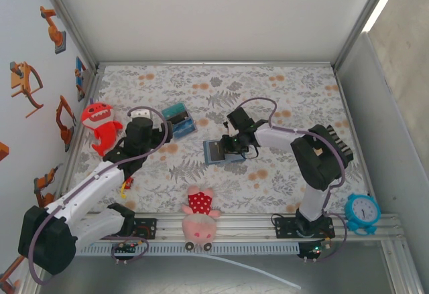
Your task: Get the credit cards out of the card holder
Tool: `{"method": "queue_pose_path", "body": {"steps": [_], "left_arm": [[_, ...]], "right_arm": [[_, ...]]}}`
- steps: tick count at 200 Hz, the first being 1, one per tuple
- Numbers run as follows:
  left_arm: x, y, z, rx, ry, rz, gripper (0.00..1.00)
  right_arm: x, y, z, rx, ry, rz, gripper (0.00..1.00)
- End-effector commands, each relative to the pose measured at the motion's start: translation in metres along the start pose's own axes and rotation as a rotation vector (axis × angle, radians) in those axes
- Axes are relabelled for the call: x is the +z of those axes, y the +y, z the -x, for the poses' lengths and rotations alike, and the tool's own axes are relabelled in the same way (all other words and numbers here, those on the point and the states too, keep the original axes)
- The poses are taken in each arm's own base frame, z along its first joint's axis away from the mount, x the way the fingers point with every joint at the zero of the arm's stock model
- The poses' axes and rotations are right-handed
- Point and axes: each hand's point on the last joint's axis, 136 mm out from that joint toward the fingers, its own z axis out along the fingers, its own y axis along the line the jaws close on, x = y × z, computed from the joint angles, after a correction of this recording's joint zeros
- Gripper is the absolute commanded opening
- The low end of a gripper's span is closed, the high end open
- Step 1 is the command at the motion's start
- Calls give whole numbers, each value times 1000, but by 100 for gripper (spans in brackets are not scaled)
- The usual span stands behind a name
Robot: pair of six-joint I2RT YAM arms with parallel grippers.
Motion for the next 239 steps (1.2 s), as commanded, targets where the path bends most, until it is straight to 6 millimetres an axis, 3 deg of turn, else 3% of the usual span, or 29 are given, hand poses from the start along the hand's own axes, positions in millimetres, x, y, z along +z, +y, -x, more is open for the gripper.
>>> {"method": "queue_pose_path", "body": {"steps": [1, 41, 171, 239], "left_arm": [[-2, -2, 8, 28, -10, 13, 97], [1, -5, 8, 30, -9, 11, 97], [1, -7, 7, 43, -3, 20, 97], [2, -8, 6, 53, 1, 18, 97]], "right_arm": [[-20, 8, 13, 2, -57, 9, 23], [-26, 8, 14, 9, -76, 1, 22], [6, -1, 4, 42, -1, 10, 24], [9, 20, 7, 62, -5, 153, 22]]}}
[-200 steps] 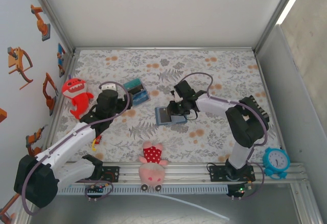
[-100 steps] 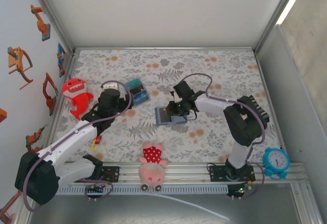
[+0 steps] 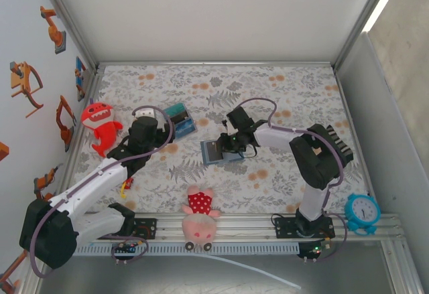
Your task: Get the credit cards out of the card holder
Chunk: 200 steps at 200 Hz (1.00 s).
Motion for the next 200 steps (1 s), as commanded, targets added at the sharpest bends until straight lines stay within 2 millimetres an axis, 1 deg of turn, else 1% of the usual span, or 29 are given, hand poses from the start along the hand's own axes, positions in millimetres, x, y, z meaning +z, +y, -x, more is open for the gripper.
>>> {"method": "queue_pose_path", "body": {"steps": [1, 50, 74, 114, 154, 179, 200], "left_arm": [[-4, -2, 10, 22, -19, 5, 97], [0, -6, -3, 77, 22, 10, 97], [2, -12, -12, 96, 47, 3, 97], [5, -26, -36, 167, 108, 7, 97], [12, -39, -68, 246, 182, 39, 97], [18, -47, -83, 251, 212, 35, 97], [25, -60, -95, 241, 236, -8, 97]], "right_arm": [[5, 7, 0, 31, 5, 75, 22], [4, 11, 4, 73, -9, 169, 18], [7, 8, 2, 89, -1, 179, 17], [7, 2, 0, 91, -4, 151, 18], [7, -3, -1, 88, 3, 118, 21], [5, -8, -3, 78, 9, 82, 21], [3, -10, -5, 73, 16, 66, 22]]}}
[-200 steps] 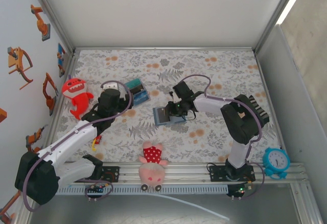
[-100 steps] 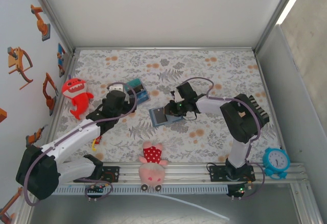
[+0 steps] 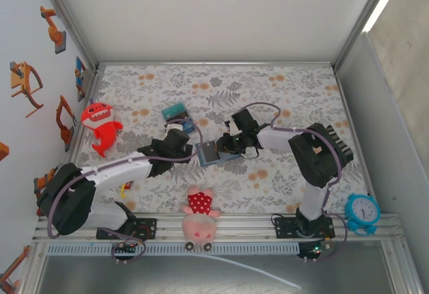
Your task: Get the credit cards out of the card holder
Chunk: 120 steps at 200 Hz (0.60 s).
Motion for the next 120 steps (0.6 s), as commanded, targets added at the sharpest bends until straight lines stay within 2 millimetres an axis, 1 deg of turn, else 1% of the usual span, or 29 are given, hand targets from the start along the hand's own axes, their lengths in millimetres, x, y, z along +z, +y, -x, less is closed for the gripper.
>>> {"method": "queue_pose_path", "body": {"steps": [1, 23, 70, 92, 120], "left_arm": [[4, -13, 6, -41, -9, -29, 97], [13, -27, 3, -20, 6, -46, 97], [29, -44, -1, 48, 39, -18, 97], [33, -50, -3, 64, 51, -15, 97], [37, -50, -8, 81, 69, -1, 97]], "right_arm": [[-2, -8, -2, -7, 11, -46, 22], [-3, -7, -2, -10, 14, -43, 22], [-5, -3, 0, -22, 12, -37, 21], [-8, -2, 0, -35, 12, -48, 20], [-13, 1, 1, -50, 2, -50, 19]]}}
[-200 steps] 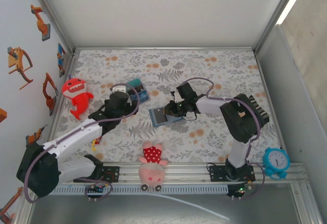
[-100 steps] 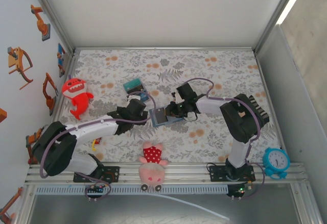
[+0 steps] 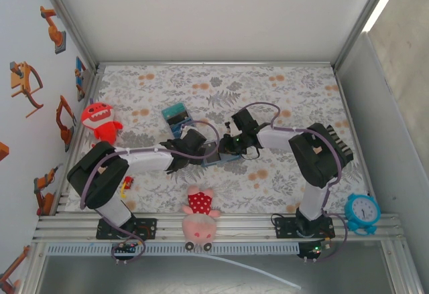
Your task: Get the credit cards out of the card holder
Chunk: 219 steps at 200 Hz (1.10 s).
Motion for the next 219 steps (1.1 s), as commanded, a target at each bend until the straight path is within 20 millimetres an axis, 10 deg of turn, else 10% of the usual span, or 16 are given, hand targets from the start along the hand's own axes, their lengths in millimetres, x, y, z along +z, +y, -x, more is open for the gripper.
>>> {"method": "queue_pose_path", "body": {"steps": [1, 219], "left_arm": [[0, -1, 5, 2, -8, 18, 97], [11, -5, -2, 38, 30, 50, 97]], "right_arm": [[-12, 6, 6, -32, -22, -20, 19], [2, 0, 9, -18, -1, -55, 19]]}}
